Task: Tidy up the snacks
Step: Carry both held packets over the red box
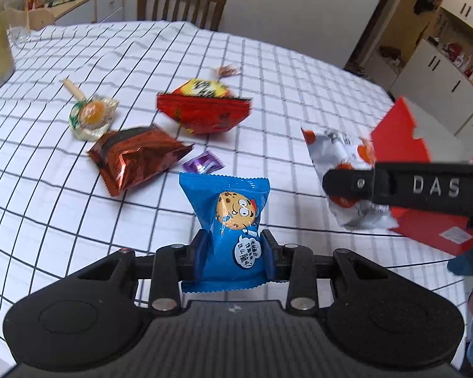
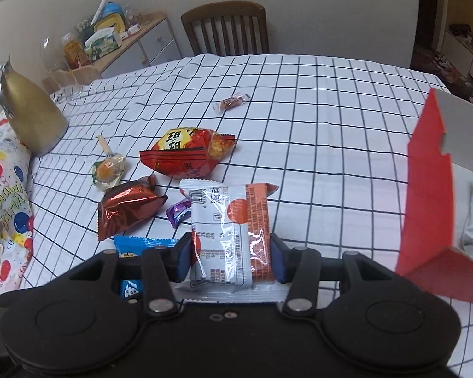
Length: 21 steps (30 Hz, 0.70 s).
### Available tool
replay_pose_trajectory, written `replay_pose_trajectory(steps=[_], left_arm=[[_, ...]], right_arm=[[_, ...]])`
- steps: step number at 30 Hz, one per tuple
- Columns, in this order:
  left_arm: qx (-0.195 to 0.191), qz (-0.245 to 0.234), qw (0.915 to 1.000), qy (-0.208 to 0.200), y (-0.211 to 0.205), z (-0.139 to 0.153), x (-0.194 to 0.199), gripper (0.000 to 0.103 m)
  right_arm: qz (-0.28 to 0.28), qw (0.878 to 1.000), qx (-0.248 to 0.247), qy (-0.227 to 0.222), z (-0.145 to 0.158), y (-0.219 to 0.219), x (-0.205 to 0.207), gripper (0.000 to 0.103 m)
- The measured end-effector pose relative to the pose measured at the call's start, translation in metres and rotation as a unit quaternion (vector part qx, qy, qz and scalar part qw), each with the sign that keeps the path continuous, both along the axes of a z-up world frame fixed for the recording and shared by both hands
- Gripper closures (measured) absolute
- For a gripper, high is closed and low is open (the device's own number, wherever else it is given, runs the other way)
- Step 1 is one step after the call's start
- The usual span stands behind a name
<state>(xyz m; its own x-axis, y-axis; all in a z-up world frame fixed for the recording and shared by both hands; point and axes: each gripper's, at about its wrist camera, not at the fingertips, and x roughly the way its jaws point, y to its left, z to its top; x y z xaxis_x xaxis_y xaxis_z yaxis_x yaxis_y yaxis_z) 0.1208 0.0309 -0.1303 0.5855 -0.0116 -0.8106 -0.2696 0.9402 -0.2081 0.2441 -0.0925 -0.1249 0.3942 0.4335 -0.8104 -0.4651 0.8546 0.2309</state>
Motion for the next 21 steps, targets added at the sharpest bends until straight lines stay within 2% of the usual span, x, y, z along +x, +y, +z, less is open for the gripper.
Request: replay_pose_trajectory(steps=[12, 21], left_arm=[[0.003, -0.058, 0.9978, -0.032, -0.041, 0.050, 0.001, 0.068], [0.003, -0.106, 0.9925, -0.060, -0.081, 0.082, 0.015, 0.068]], right_arm=[[-0.053, 0.998, 0.029, -0.014, 0.036, -0.060, -0.022, 0.056], [-0.095, 0.994, 0.048, -0.029, 0.058, -0.100, -0.031, 0.056]])
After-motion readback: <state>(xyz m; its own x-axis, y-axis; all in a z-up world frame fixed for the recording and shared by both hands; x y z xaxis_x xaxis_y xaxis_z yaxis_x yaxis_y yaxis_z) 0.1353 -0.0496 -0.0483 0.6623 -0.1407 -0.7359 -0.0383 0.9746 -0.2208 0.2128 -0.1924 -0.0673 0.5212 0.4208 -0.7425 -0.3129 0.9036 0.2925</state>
